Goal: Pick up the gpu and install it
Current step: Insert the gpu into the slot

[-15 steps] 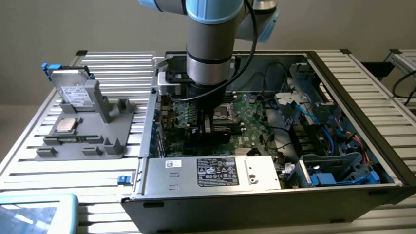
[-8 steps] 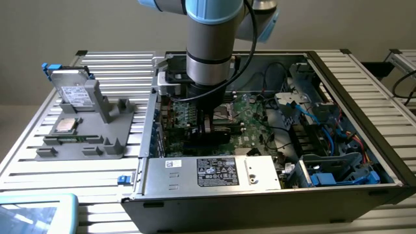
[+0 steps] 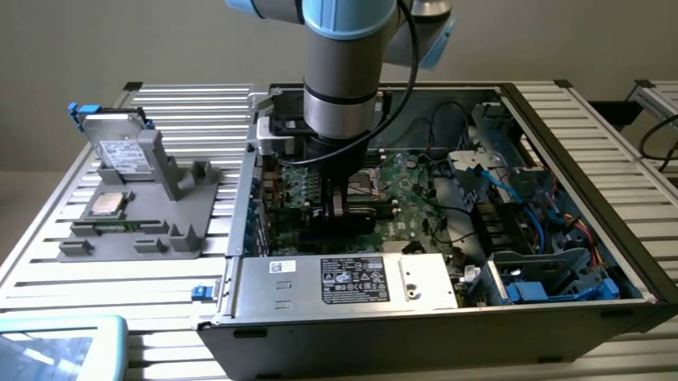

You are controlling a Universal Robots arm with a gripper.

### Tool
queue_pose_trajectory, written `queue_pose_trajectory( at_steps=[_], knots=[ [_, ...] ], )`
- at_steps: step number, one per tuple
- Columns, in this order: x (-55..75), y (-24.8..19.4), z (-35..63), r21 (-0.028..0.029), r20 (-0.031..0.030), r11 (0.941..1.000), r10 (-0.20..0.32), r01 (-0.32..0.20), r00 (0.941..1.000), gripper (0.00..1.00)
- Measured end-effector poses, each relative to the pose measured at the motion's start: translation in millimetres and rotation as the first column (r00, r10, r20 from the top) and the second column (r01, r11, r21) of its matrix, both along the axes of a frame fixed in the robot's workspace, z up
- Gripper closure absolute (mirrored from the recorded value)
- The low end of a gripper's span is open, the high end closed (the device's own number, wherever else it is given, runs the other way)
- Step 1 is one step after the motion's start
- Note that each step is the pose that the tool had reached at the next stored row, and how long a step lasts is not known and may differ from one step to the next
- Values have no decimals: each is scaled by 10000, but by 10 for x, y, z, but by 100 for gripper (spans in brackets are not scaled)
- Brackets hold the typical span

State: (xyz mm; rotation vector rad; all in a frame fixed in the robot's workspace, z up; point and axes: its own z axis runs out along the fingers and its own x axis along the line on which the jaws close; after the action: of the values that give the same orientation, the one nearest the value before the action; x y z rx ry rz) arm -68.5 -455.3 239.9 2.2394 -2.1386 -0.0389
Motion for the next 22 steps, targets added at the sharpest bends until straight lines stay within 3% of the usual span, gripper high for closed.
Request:
queue_pose_trajectory(
  at_steps=[22],
  knots=[
    [-25, -2, -5, -3, 12, 10000, 12, -12, 10000, 73]
  ],
)
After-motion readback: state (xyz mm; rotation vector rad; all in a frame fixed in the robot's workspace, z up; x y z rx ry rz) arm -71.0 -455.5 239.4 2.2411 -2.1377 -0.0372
